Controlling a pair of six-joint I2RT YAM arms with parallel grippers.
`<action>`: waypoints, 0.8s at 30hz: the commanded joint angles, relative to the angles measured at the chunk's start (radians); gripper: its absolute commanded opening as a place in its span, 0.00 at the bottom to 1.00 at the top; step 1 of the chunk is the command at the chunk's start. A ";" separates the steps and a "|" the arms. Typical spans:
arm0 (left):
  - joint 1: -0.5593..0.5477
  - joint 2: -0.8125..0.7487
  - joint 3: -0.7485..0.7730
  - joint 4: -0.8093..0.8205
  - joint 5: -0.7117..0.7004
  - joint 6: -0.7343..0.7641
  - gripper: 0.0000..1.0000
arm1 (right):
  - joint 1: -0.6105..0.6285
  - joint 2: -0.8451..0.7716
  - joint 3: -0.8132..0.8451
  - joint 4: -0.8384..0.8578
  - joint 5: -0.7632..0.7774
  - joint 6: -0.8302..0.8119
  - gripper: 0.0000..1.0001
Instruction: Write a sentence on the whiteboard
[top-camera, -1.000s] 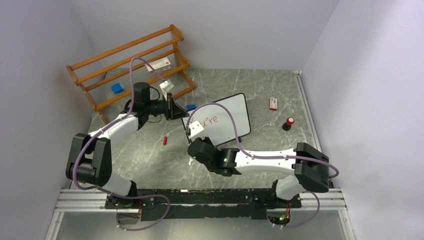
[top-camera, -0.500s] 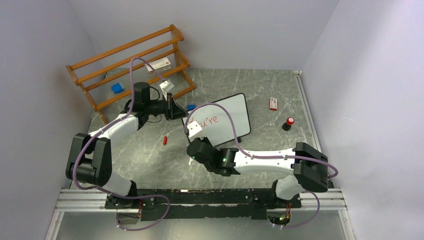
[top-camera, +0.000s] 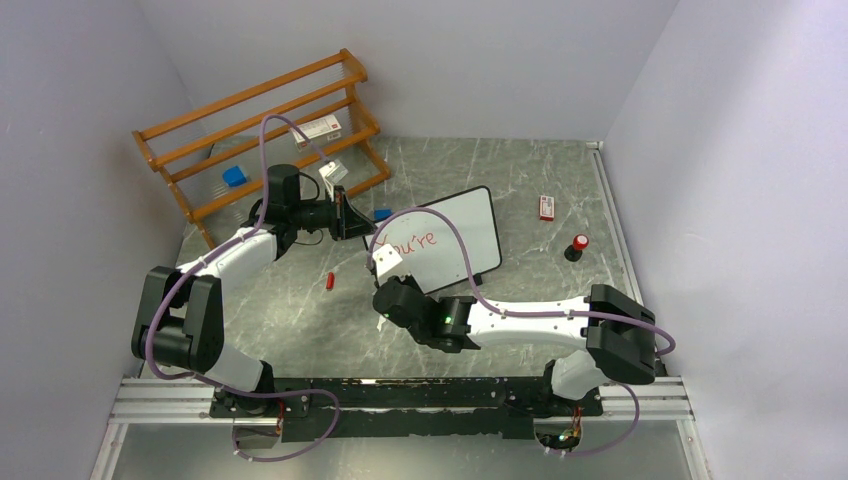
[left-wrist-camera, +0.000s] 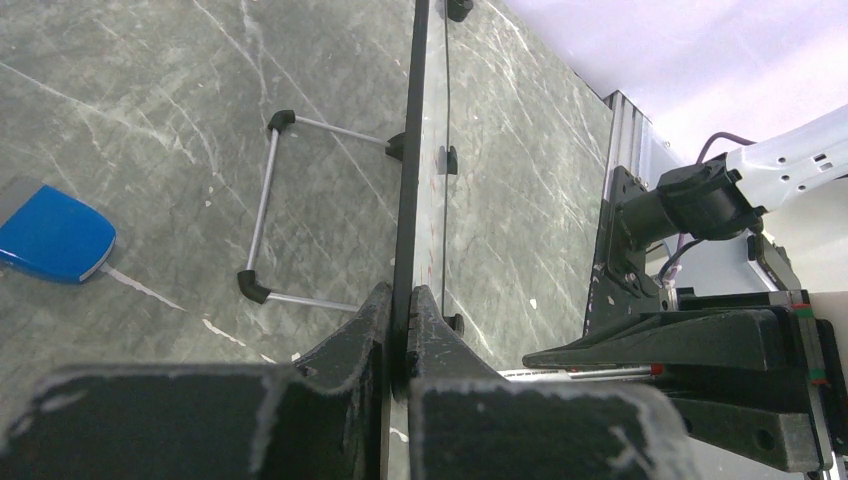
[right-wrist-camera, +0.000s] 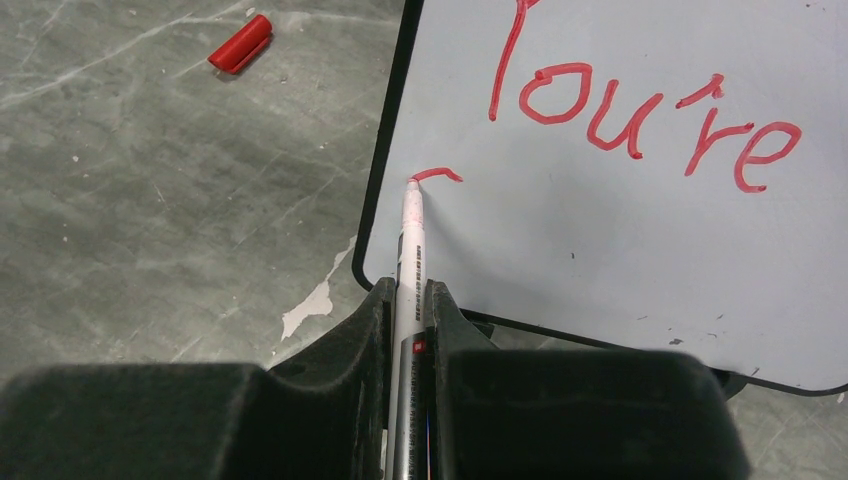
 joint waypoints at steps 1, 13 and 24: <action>-0.024 0.039 -0.031 -0.057 -0.071 0.050 0.05 | 0.004 0.001 -0.004 -0.020 -0.004 0.013 0.00; -0.024 0.038 -0.033 -0.056 -0.072 0.050 0.05 | 0.005 -0.018 -0.013 -0.050 0.032 0.022 0.00; -0.024 0.036 -0.031 -0.061 -0.073 0.053 0.05 | 0.003 -0.031 -0.017 -0.041 0.065 0.031 0.00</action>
